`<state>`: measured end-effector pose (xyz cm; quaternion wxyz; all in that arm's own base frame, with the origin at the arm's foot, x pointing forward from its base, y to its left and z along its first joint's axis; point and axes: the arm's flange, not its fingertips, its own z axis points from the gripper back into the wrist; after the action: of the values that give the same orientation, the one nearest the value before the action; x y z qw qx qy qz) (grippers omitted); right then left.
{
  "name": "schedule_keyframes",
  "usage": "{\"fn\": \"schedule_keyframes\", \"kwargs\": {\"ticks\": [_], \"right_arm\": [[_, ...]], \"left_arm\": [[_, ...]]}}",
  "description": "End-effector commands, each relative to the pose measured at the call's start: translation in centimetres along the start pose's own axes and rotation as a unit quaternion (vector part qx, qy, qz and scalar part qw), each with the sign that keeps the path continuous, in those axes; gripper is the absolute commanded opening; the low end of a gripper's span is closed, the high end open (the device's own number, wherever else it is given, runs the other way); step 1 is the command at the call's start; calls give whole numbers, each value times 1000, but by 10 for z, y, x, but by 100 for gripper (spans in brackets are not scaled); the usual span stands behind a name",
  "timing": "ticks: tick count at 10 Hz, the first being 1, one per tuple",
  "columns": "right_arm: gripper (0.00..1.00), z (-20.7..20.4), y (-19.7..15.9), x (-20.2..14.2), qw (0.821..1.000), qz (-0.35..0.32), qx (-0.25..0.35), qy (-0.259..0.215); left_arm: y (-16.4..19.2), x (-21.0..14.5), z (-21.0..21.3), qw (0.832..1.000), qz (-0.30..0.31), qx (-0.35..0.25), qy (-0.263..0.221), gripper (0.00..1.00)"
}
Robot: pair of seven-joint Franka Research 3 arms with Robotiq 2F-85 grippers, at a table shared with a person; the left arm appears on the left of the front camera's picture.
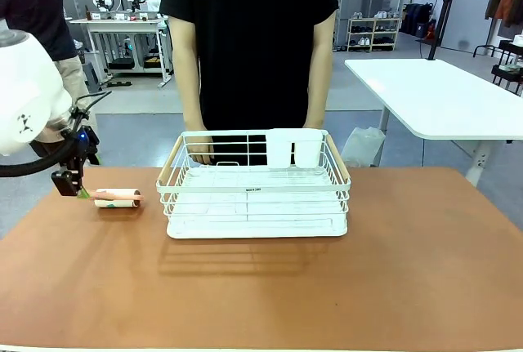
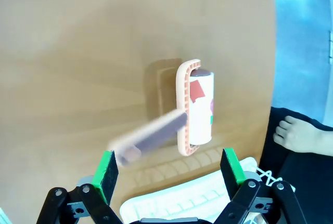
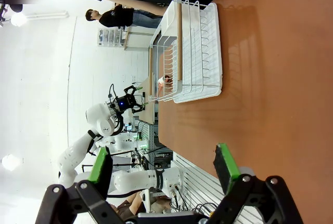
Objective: Clean the table.
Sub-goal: Place the Lint Roller down when the Dish drying rack is positioned in the middle of the table.
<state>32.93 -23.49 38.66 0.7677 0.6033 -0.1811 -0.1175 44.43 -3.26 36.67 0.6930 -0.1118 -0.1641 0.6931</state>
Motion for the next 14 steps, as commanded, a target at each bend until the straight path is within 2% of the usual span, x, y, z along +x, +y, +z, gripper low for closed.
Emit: {"fn": "schedule_keyframes", "kwargs": {"ticks": [1, 3, 4, 14], "right_arm": [[100, 1, 2, 0, 1000, 5, 3, 1], [100, 1, 2, 0, 1000, 5, 3, 1], [100, 1, 2, 0, 1000, 5, 3, 1], [100, 1, 2, 0, 1000, 5, 3, 1]], "left_arm": [[1, -6, 24, 999, 29, 15, -6, 100], [1, -3, 24, 999, 20, 31, -6, 100], [2, -4, 20, 1000, 13, 11, -6, 100], [2, -4, 20, 1000, 13, 11, -6, 100]]}}
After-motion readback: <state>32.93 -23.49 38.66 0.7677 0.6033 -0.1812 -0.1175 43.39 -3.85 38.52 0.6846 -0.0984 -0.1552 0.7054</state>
